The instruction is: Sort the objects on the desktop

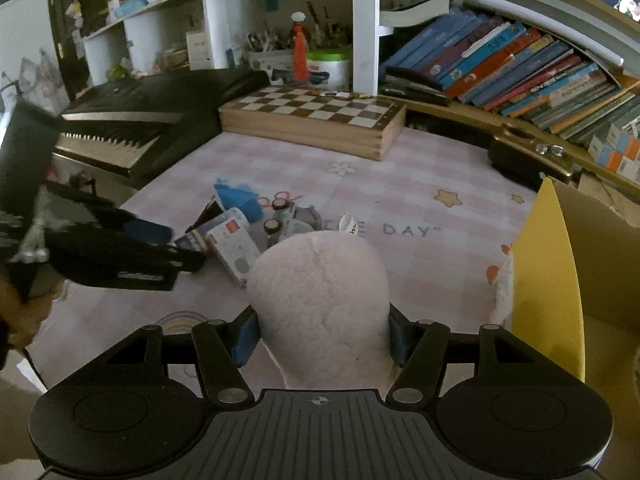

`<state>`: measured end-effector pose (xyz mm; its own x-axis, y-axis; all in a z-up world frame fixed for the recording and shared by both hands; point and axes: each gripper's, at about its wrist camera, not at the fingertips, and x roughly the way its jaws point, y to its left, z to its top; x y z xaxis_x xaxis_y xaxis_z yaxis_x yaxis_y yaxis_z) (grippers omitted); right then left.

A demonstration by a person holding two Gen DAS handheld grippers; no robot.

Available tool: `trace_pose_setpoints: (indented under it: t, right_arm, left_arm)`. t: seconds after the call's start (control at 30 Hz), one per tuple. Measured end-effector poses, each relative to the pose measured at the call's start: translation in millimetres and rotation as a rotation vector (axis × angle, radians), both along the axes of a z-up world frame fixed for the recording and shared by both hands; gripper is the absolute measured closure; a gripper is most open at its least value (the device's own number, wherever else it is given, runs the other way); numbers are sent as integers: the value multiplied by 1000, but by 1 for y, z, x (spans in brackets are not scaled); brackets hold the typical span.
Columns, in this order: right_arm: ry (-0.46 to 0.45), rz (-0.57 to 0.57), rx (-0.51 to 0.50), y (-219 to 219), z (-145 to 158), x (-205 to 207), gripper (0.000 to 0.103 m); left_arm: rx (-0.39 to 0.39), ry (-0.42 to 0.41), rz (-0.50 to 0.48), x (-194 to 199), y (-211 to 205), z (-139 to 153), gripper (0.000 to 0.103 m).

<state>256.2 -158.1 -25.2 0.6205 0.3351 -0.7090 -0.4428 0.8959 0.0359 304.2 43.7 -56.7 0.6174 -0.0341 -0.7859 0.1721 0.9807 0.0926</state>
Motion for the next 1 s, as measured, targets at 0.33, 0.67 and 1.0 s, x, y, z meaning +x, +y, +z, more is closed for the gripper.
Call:
trace_pose_setpoints:
  t: [0.33,0.67,1.0]
  right_arm:
    - [28,-2,2,2,-3,-5,40]
    - [-10,-78,27,3,13,-20,40]
    - [-72,-124,66,9,38,-48,40]
  left_arm:
    - [-25,18,-16,18,-1,-10,69]
    - [-161,-48,45,-13,17,26,72]
    - [-323,-109,23,-65,29,77,72]
